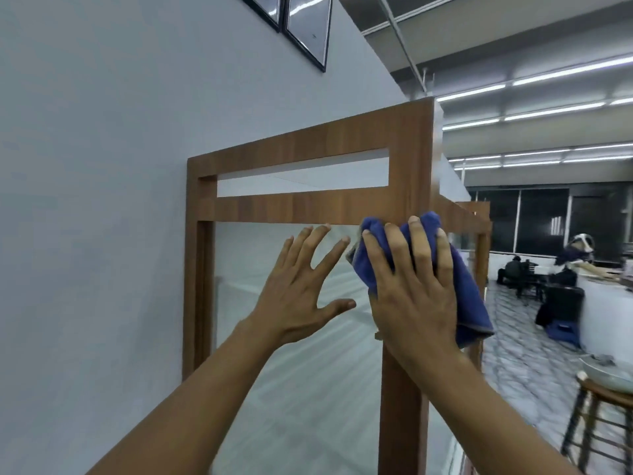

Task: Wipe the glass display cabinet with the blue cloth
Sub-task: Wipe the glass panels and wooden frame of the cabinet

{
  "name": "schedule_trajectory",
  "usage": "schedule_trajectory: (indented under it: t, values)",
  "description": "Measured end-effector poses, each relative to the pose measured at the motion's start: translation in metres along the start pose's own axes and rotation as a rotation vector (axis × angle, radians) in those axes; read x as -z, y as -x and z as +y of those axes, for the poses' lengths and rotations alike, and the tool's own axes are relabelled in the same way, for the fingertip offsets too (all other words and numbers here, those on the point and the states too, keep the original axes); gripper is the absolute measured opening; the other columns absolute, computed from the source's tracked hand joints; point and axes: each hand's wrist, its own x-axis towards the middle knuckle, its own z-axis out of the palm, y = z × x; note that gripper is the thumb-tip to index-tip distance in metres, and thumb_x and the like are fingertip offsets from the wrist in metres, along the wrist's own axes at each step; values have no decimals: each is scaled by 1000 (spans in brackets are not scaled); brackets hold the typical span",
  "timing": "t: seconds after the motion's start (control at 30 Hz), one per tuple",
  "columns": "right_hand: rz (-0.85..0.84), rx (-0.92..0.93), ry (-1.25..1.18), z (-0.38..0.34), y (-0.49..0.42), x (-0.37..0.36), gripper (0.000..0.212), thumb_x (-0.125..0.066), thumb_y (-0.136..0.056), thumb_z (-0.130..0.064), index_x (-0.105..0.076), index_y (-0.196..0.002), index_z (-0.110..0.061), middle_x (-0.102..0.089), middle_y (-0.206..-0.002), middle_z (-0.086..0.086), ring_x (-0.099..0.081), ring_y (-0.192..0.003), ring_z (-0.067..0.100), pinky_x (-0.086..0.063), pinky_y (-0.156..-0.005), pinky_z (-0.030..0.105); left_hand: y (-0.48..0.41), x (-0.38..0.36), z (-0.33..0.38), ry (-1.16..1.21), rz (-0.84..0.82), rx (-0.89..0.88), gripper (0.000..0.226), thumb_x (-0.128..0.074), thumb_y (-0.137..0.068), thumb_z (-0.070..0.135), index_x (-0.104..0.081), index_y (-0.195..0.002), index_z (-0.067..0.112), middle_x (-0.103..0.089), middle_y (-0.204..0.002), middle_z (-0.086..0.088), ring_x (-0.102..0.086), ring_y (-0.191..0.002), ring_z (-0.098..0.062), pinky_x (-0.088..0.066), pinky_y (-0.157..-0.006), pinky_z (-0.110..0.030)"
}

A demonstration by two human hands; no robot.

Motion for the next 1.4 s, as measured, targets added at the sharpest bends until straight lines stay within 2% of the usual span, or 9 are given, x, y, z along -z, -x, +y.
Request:
schedule_trajectory:
  t: [0.23,0.43,0.63,0.73,0.83,1.07,1.2,1.3,1.4]
  values:
    - [-160,33,224,-22,-2,7,76,-76,-79,-21,-41,-146,-12,-35,-143,15,-27,-139,39,-1,-120,50,-7,-22,-34,149,94,-186,81,-31,-89,77,-14,-156,35,-14,-161,-6,-9,-152,-26,-7,-124,-47]
    - [-326,-19,311,-59,18,-1,61,-45,-94,-34,-39,-150,-12,-34,-150,15,-26,-143,37,-8,-122,54,-12,-40,-62,210,124,-281,77,-30,-90,73,-20,-156,33,-12,-164,-5,-10,-153,-29,-10,-124,-53]
    - [-268,-192,281,-86,2,-21,69,-31,-100,-51,-29,-156,-12,-30,-157,14,-22,-148,36,-3,-125,53,-9,-57,-106,251,265,-255,61,-39,-96,54,-34,-151,29,-28,-160,-9,-23,-150,-30,-17,-123,-54]
    - [-214,-219,261,-90,-1,-36,65,-30,-99,-45,-26,-157,-17,-19,-161,10,-12,-152,37,1,-124,58,-3,-71,-133,261,345,-213,58,-35,-98,50,-35,-151,25,-31,-157,-11,-26,-148,-33,-20,-122,-55]
    - [-154,-277,265,-105,-5,-57,62,-37,-96,-37,-31,-156,-20,-24,-156,9,-16,-149,37,-8,-120,65,0,-82,-155,286,360,-214,58,-27,-100,52,-34,-151,25,-29,-158,-11,-25,-149,-33,-19,-121,-57]
    - [-307,39,183,-179,-33,-102,55,-44,-100,-43,-37,-153,-31,-35,-160,4,-17,-153,34,-8,-121,65,0,-101,-188,362,445,-165,58,-39,-96,32,-35,-149,10,-30,-158,-15,-20,-150,-33,-9,-125,-48]
    - [-208,-267,327,-107,5,-60,59,-43,-98,-49,-38,-153,-27,-24,-164,12,-10,-154,36,-8,-121,64,1,-107,-188,323,426,-173,61,-38,-96,33,-29,-153,11,-24,-162,-14,-16,-153,-33,-9,-125,-50]
    - [-116,-430,336,-120,5,-63,62,-41,-97,-47,-31,-155,-27,-18,-165,13,-6,-154,38,-9,-121,64,0,-107,-186,314,431,-185,61,-33,-98,32,-27,-154,9,-21,-163,-14,-13,-154,-32,-12,-124,-53]
    - [-203,-201,233,-193,-27,-114,62,-44,-98,-44,-26,-156,-30,-13,-166,5,-4,-155,34,-5,-122,63,2,-110,-191,347,443,-190,62,-35,-97,27,-25,-155,6,-22,-163,-15,-13,-154,-30,-10,-125,-51]
